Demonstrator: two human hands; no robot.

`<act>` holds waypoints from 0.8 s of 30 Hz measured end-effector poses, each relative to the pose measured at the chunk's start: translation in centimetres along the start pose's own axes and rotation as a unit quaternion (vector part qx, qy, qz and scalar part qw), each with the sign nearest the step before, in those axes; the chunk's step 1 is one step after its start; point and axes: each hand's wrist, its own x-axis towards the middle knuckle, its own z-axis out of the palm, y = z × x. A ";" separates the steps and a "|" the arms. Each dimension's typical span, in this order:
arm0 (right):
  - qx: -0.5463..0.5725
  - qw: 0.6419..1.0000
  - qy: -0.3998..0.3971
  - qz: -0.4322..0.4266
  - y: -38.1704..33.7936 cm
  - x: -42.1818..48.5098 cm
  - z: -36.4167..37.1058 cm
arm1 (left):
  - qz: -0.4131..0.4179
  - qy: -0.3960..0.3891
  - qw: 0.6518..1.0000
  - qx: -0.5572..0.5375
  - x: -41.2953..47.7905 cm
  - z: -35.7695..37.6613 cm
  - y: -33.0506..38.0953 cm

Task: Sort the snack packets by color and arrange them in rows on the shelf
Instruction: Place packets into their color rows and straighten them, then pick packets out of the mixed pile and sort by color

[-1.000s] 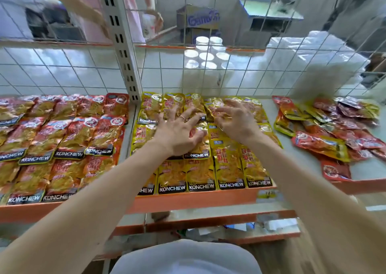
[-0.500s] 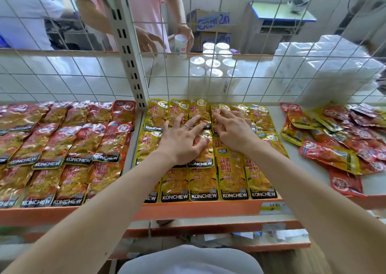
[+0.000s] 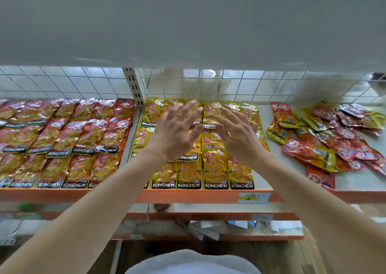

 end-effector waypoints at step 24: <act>-0.059 0.987 0.101 0.108 0.2 -15.4 -4.6 | 0.035 0.002 0.999 0.000 -10.3 1.6 8.9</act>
